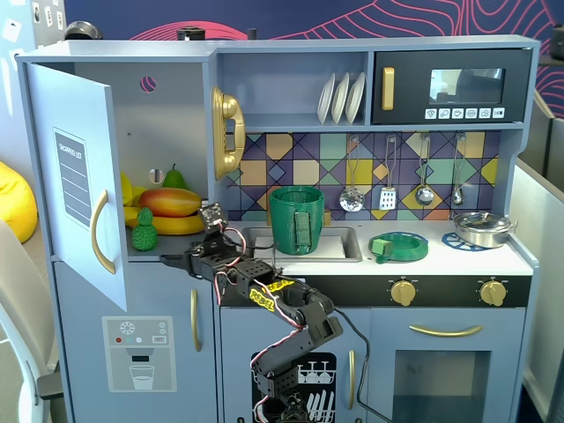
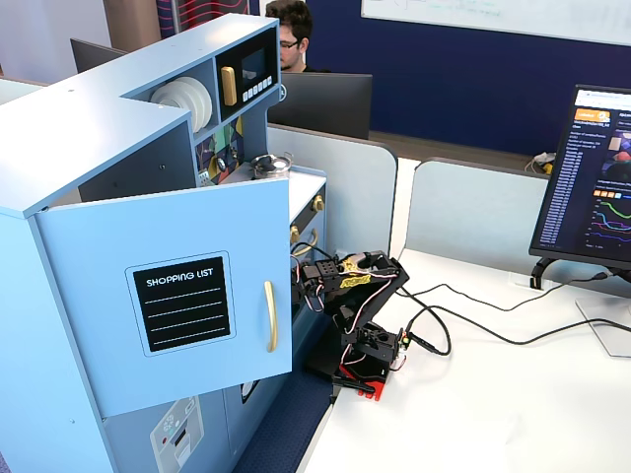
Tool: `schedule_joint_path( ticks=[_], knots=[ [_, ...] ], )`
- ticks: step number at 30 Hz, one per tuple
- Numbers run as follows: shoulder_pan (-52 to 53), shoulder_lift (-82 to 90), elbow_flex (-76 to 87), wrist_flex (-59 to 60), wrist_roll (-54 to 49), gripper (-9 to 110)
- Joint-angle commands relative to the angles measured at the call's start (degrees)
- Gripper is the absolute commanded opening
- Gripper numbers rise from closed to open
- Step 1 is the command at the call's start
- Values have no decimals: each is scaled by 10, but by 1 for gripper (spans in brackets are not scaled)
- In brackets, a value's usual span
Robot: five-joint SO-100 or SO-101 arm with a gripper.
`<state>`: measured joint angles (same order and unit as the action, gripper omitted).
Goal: Pick up the green pineapple from the left cabinet and place it in the green recipient
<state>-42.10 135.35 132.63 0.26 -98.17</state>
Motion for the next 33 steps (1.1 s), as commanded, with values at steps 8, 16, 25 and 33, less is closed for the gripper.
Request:
schedule_joint_path(
  ticks=[8,16,25,33],
  knots=[
    [-11,-121,-125,-79,27,34],
    [-4,-216,-190,-127,26,35],
    [-1,-264,-211,-138,23,37],
    [7,-327,-287,-141,28,38]
  ],
)
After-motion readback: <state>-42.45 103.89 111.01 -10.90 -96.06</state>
